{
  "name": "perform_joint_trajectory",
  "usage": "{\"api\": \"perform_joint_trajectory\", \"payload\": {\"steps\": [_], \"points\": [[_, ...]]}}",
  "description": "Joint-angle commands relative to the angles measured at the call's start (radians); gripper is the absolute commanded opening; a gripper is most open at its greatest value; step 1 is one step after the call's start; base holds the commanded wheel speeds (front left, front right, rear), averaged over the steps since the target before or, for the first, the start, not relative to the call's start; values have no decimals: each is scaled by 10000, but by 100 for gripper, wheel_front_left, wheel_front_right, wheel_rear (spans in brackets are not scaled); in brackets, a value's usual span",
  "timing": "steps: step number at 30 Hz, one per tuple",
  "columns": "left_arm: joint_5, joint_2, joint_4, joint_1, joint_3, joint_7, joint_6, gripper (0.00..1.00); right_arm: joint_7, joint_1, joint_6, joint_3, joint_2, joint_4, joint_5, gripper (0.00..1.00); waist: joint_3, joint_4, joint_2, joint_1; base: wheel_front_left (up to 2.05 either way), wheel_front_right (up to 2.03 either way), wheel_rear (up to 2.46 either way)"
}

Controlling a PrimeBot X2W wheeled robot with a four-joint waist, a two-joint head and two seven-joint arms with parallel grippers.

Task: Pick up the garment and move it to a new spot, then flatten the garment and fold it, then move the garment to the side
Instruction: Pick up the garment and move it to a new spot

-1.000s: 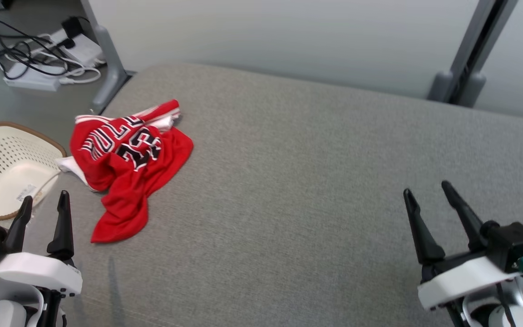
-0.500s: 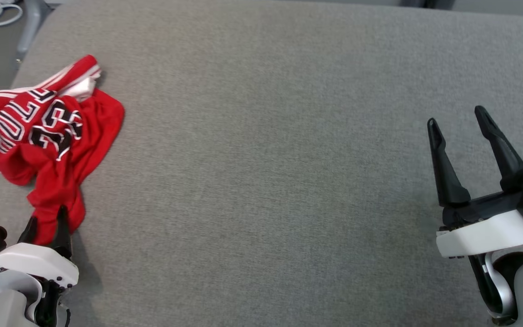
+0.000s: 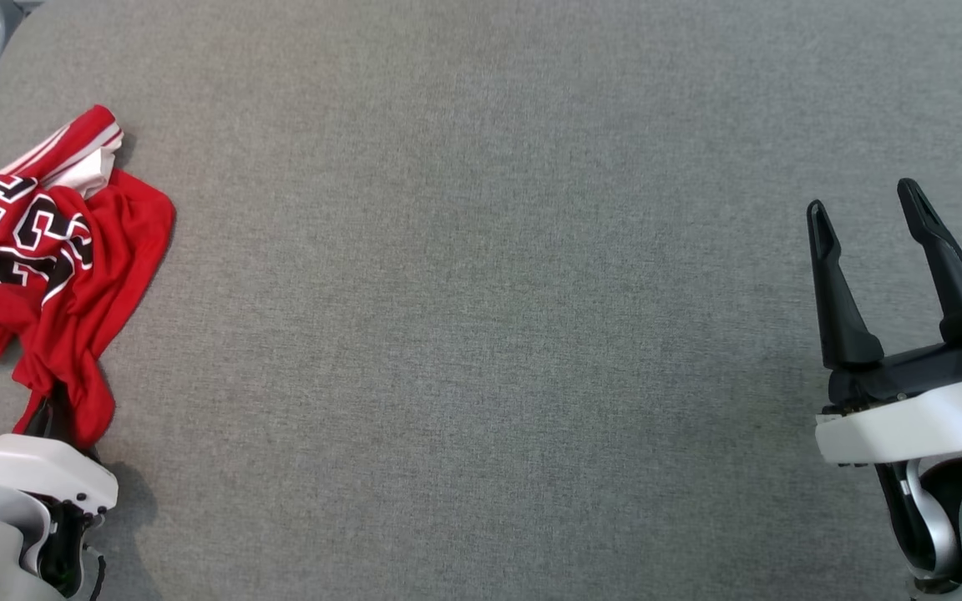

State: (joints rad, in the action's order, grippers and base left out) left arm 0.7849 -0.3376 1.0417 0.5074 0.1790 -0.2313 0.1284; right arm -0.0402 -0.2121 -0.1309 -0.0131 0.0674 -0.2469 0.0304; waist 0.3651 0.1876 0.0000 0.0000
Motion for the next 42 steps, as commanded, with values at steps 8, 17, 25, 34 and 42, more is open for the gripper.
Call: {"api": "perform_joint_trajectory", "payload": {"steps": [8, 17, 25, 34, 42], "points": [[-702, -178, -1372, -807, -400, -319, -174, 0, 487, 724, 3, 148, -99, 594, 562, 100, -1403, -173, 0, 0, 0, 0, 0], [-1838, 217, -4529, -3137, -899, -326, -1005, 0, 1116, 1668, 3, -73, -140, 1566, 1331, 100, -3005, -578, 0, 0, 0, 0, 0], [-2168, 216, -6756, -4289, -621, 140, -1698, 0, 1452, 2008, 3, -153, -144, 2081, 1571, 100, -3544, -851, 0, 0, 0, 0, 0], [-2613, 302, -8923, -4058, 164, 1062, -1970, 0, 1456, 1872, 3, -216, -140, 2122, 1686, 100, -3340, -1473, 0, 0, 0, 0, 0], [-3040, 1069, -9147, -2379, 1422, 1408, -1486, 0, 1382, 1586, 3, -357, -143, 2001, 1783, 100, -2733, -3173, 0, 0, 0, 0, 0]]}}
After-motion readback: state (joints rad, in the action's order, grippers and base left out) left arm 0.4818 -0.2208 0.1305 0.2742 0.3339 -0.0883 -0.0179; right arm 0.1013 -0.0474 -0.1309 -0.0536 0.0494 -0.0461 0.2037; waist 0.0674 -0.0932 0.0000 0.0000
